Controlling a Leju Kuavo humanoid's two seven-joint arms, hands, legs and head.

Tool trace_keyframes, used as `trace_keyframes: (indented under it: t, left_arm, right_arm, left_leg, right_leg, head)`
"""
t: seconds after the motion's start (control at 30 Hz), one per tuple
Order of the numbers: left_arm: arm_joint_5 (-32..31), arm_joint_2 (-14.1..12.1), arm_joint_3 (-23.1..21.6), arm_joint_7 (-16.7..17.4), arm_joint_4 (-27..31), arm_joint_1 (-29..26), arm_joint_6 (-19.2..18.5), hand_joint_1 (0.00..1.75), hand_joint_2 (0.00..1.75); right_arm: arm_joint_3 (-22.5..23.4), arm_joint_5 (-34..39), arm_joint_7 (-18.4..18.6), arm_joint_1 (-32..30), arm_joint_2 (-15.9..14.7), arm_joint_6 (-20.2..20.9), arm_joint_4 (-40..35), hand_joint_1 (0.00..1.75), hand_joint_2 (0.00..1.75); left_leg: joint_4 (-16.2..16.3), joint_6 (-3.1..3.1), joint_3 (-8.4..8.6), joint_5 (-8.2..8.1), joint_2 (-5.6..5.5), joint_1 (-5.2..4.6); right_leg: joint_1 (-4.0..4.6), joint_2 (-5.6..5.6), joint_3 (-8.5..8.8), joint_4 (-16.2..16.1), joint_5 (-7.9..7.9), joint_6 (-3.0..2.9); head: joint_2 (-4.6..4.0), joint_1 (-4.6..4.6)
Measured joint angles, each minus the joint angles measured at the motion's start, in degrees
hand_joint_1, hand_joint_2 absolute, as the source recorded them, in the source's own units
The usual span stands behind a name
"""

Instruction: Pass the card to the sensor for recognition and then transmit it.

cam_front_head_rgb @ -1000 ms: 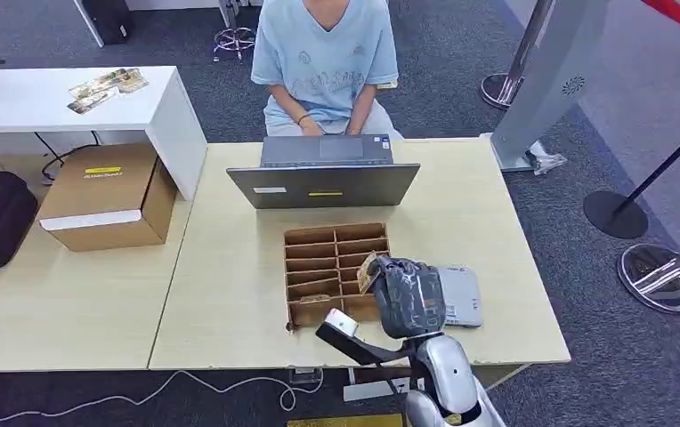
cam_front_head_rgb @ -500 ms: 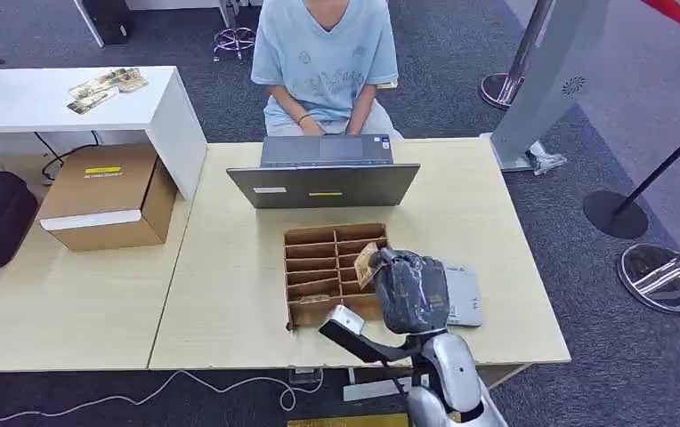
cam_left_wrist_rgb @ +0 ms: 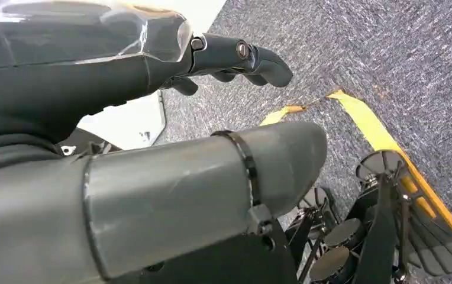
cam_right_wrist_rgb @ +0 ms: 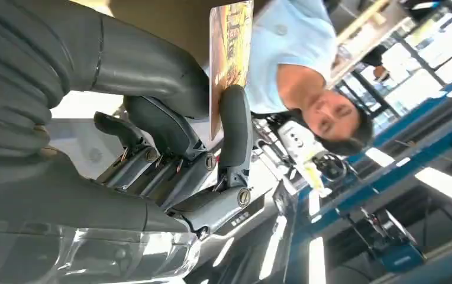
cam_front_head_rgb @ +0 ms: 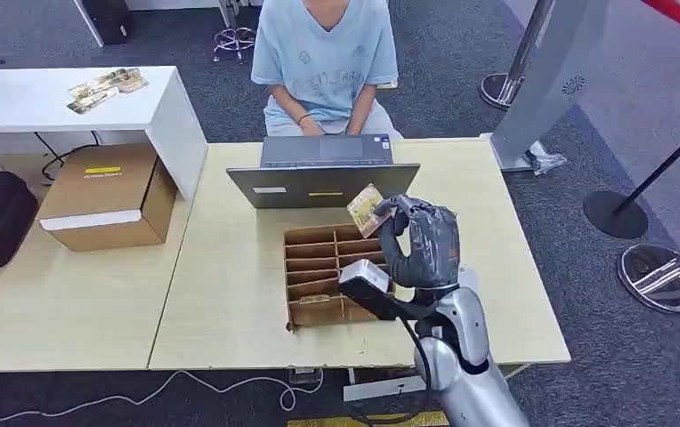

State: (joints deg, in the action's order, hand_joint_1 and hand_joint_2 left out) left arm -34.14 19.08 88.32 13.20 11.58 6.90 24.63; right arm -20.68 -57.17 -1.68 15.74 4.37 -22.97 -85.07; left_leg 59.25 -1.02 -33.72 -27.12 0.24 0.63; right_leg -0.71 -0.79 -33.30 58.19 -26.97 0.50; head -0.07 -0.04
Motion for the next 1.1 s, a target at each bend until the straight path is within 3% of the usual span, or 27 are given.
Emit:
trace_keyframes:
  t: [0.33,1.1]
  left_arm:
    - [0.00,0.04,0.00,0.02,0.00,0.18,0.24,0.00,0.00]
    - [1.20,-0.48,0.00,-0.02,-0.02,0.23,-0.96,0.00,0.00]
  right_arm:
    - [-0.24,3.38,-0.61,11.50,0.59,1.46,7.04,1.75,1.75]
    - [-0.68,-10.93,10.62,33.71,5.64,3.85,35.23,1.75,1.75]
  left_leg:
    - [0.00,-0.05,0.00,0.05,-0.01,0.00]
    - [0.01,-0.04,0.00,0.12,-0.02,0.00]
  right_leg:
    - [0.00,0.00,0.00,0.03,0.03,0.00]
    - [0.00,-0.01,-0.01,0.05,0.08,-0.02]
  head:
    - [0.00,0.00]
    - [0.00,0.02]
